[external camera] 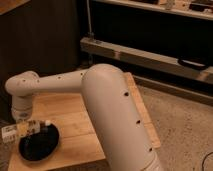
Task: Place the bottle in the ceramic bowl
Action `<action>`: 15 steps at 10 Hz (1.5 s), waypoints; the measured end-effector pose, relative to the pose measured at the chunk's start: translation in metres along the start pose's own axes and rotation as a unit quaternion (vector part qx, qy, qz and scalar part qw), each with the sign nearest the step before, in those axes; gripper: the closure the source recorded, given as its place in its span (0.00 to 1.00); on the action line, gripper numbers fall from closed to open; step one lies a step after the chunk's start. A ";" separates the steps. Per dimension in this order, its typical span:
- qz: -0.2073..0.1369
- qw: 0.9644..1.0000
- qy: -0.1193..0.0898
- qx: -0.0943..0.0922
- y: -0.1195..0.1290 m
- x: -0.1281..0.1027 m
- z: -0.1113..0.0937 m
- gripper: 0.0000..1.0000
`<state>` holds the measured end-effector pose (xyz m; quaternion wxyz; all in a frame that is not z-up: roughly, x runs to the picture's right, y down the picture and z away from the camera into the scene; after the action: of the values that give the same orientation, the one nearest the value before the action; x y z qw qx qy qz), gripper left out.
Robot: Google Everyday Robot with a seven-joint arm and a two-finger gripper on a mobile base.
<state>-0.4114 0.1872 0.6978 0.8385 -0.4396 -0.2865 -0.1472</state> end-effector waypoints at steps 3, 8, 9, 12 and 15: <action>0.010 0.999 0.000 -0.033 0.007 0.020 0.020 0.68; 0.010 0.999 0.006 -0.044 0.010 0.025 0.026 0.49; 0.010 0.999 0.006 -0.044 0.010 0.025 0.026 0.49; 0.010 0.999 0.006 -0.044 0.010 0.026 0.026 0.49; 0.010 0.999 0.006 -0.044 0.009 0.025 0.026 0.49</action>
<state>-0.3958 0.2143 0.7189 0.8214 -0.4781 -0.2702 -0.1539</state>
